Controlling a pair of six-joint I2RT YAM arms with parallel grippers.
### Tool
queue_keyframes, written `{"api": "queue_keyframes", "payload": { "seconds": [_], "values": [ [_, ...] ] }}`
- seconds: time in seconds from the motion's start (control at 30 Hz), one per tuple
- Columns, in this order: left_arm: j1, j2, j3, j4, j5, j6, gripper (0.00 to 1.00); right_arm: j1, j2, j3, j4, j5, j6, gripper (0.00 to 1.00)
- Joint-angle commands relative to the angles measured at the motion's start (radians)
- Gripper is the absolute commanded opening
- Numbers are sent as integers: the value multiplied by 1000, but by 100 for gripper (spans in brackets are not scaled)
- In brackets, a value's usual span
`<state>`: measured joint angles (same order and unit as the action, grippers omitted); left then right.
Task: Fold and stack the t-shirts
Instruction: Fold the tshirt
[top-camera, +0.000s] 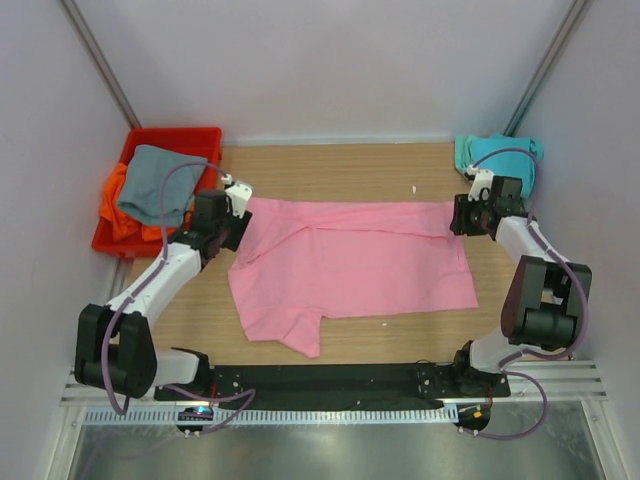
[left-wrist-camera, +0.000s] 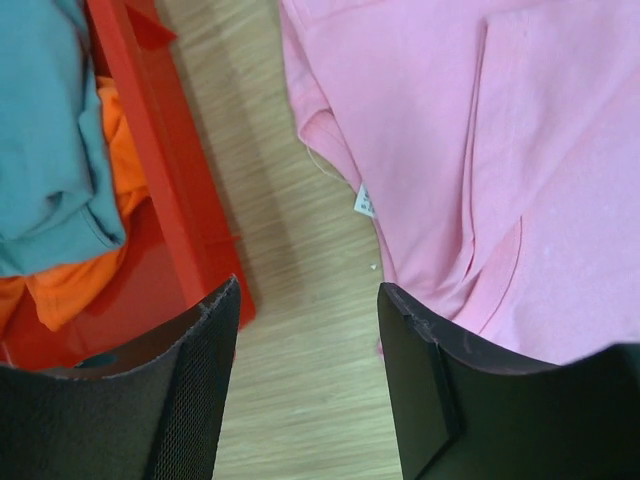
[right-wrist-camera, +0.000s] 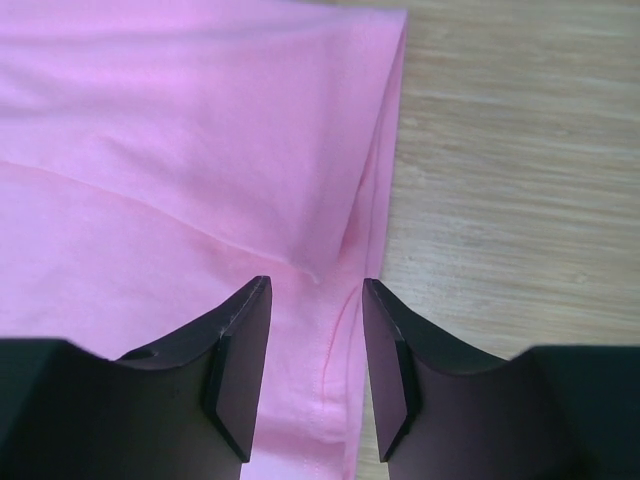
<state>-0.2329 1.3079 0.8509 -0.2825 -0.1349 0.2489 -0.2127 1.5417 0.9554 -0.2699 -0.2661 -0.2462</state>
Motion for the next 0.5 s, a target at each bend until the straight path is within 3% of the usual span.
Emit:
{"api": "queue_keyframes", "payload": {
  "seconds": [0.0,0.2,0.47],
  "values": [
    [6,19,68,29,10,-13,59,-4,1,89,17,-77,48,48],
    [7,192,218,-30,69,-59,57,-2,191,218,15,-166,122,46],
    [6,398,450,-219,386,-33,57,-2,365,333,8,-216,127,44]
  ]
}}
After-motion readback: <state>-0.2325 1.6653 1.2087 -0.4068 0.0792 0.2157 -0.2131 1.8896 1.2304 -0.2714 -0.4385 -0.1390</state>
